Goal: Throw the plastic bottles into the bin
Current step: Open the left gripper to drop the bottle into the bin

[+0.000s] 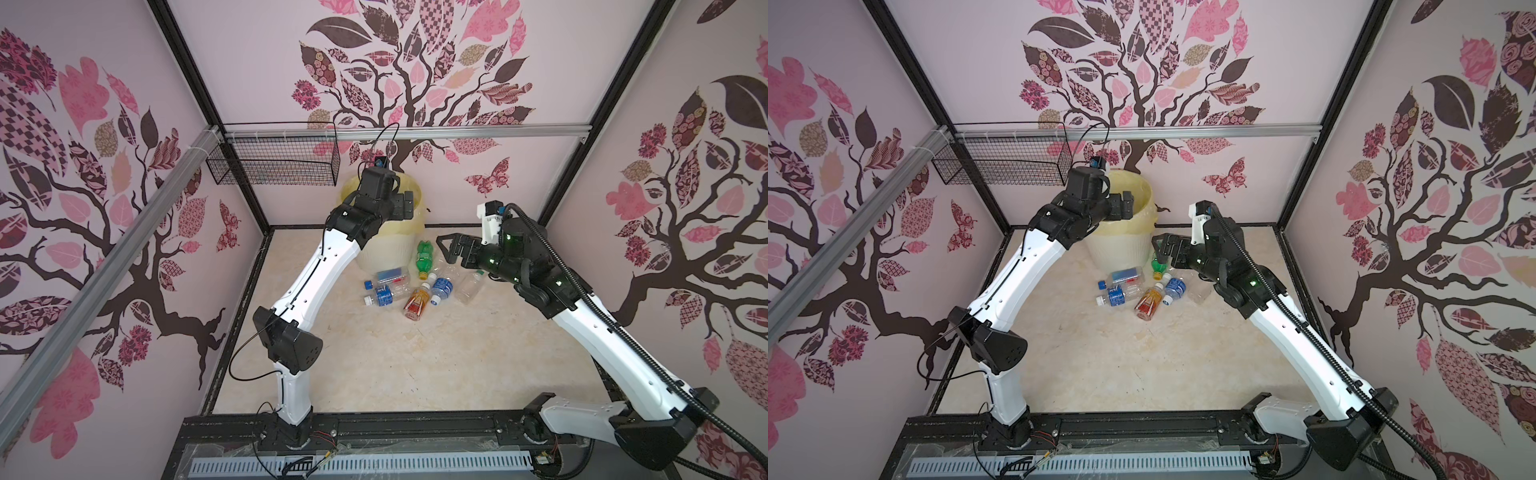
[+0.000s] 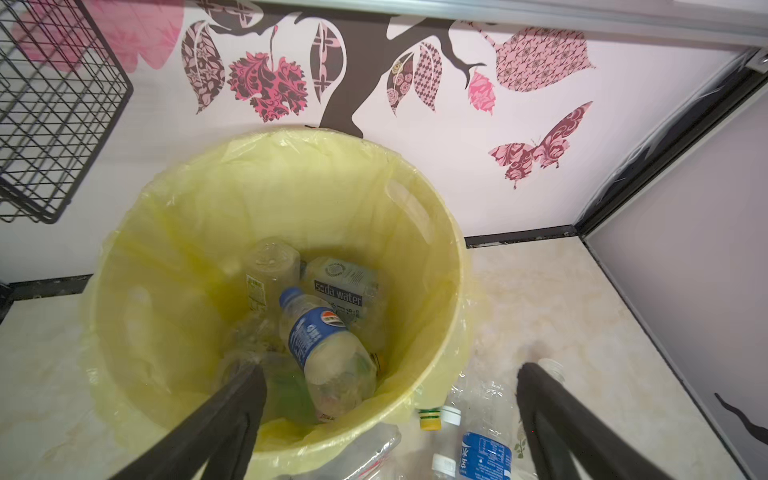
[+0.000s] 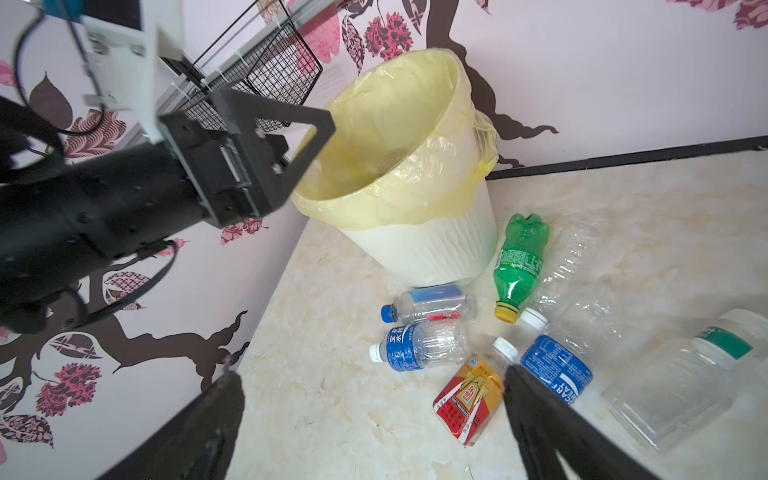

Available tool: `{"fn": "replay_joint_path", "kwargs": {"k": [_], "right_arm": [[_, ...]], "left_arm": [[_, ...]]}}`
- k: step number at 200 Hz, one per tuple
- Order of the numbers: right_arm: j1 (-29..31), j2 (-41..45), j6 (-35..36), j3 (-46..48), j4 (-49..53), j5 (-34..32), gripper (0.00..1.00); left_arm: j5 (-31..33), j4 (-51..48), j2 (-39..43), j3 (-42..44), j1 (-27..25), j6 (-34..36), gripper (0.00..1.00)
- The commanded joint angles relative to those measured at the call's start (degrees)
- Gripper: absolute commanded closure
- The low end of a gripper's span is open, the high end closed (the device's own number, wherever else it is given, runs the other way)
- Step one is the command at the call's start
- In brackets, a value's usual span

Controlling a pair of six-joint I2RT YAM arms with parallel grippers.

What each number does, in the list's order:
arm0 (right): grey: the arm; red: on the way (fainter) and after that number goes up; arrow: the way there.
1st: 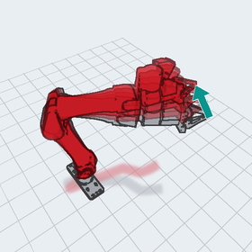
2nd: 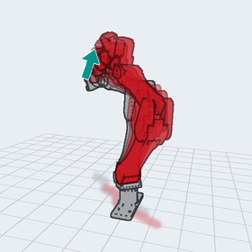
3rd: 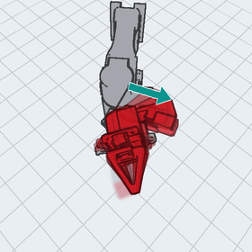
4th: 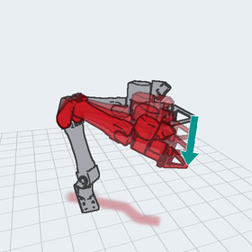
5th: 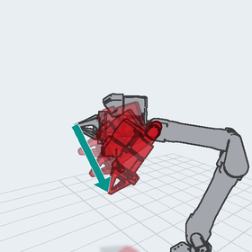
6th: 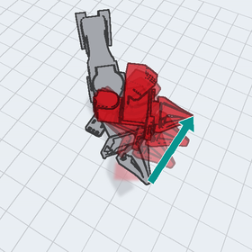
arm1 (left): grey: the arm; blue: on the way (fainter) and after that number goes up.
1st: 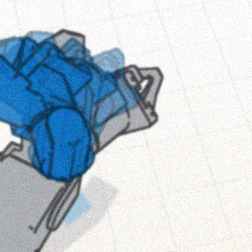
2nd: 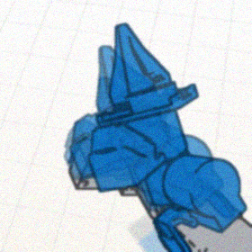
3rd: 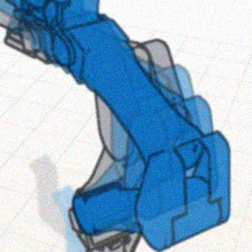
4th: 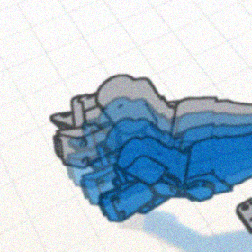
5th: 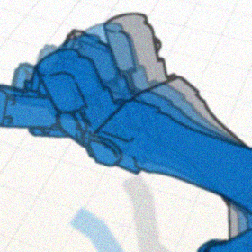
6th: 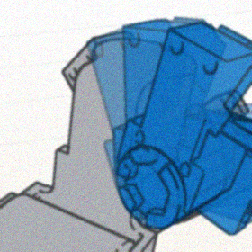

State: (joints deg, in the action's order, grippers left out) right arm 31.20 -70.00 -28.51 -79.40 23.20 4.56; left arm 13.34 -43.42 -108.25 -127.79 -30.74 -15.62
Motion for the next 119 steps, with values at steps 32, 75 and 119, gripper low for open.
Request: {"fn": "replay_joint_path", "kwargs": {"k": [32,75,119], "right_arm": [[0.0,3.0,-1.4,0.5,-0.3,0.0,0.0],[0.0,3.4,-1.4,2.1,0.5,-1.3,0.0],[0.0,4.1,-0.8,4.3,1.0,-2.0,0.0]], "left_arm": [[-1.5,2.1,7.9,5.9,-0.3,-1.3,0.03],[-2.1,1.1,12.2,9.5,-0.5,-1.2,0.03],[-2.4,0.1,20.0,16.0,-0.6,-0.8,0.03]]}}
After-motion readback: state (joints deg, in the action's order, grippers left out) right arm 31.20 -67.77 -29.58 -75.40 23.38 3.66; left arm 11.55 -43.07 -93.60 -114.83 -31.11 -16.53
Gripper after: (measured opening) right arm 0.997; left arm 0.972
